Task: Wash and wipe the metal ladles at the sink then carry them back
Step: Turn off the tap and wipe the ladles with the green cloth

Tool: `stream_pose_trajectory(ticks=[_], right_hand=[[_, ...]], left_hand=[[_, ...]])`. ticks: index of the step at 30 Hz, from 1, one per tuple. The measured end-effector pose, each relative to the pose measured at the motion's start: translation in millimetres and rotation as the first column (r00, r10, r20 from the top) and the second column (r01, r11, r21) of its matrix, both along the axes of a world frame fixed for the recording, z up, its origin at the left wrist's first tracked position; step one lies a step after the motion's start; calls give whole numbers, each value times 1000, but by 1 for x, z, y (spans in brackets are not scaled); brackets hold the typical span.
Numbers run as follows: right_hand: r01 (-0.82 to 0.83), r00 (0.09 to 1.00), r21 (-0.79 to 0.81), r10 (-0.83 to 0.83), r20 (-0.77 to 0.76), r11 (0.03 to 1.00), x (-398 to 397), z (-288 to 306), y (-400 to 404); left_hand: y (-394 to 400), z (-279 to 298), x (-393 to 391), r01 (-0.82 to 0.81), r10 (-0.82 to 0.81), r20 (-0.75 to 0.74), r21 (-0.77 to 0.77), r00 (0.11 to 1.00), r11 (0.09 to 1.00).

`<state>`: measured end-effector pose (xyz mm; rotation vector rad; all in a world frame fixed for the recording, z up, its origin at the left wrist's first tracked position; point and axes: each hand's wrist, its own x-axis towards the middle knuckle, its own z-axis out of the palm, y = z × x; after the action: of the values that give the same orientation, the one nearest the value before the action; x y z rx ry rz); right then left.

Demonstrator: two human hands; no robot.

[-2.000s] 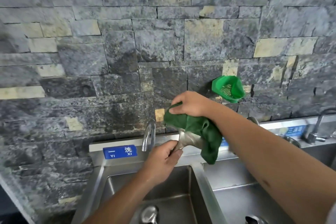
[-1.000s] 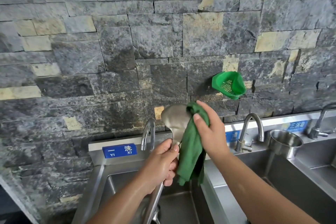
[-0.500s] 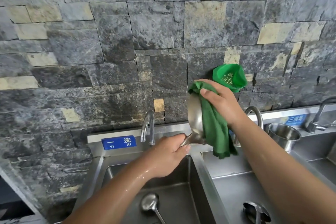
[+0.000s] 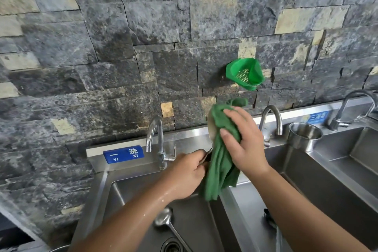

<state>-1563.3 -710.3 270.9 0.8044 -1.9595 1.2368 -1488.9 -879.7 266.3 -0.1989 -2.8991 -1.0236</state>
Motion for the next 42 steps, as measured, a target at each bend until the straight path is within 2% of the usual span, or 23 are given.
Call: stream_pose_trajectory(ticks=[3,4,6,8,9,11,13,15,17,18,21,24,26,28,33,37,40,42], right_hand=[[20,971,-283,49,234,959,-4,3,9],[36,940,-403,106,325,915,-3,7,12],[100,845,-654,283,454,750,-1,14,17],[182,787,-790,395,474,585,-3,18,25],[191,790,-819,411,455,541,-3,22,28],[154,844,-826,362,396,542,1,32,30],[94,934,-753,205,293,652,10,44,27],[51,997,-519,-16,71,853,19,57,21],[64,966,-184,-107,-236,981,20,70,11],[109,930,-19,-109,-351,994,16,74,5],[272,833,308,-63,-550,911,4,72,-21],[420,770,538,27,-638,731,-9,61,-43],[466,782,645,60,-621,606,-21,55,-46],[432,840,738,67,-539,519,-29,51,-45],[390,887,806,53,-458,445,-23,37,-39],[372,927,881,-75,-367,292,-23,29,-20],[352,935,892,-65,-349,283,-19,19,-10],[357,926,892,19,-377,275,-25,6,-6]], left_hand=[[4,-1,2,-5,1,-82,-46,997,999],[4,1,3,-15,6,-106,-85,994,996],[2,5,2,-65,49,-108,-149,993,987],[-5,10,-2,-94,93,-17,-118,996,988],[-10,11,-4,-91,94,50,-58,994,994],[-15,12,-6,-98,84,166,80,983,992],[-15,10,-4,-158,90,271,238,958,958],[-12,9,-4,-222,71,341,427,937,877],[-8,12,-6,-254,51,368,527,928,811],[-8,12,-7,-261,47,372,551,927,792],[-5,19,-6,-240,20,346,606,938,758],[-5,24,0,-174,23,262,573,965,801],[-6,24,3,-171,41,233,570,972,803],[-6,22,6,-183,55,228,593,972,784],[-8,12,12,-204,35,277,609,960,767],[-11,14,12,-245,71,293,616,953,748],[-12,12,9,-243,59,314,586,947,773],[-12,8,8,-256,74,320,578,945,775]])
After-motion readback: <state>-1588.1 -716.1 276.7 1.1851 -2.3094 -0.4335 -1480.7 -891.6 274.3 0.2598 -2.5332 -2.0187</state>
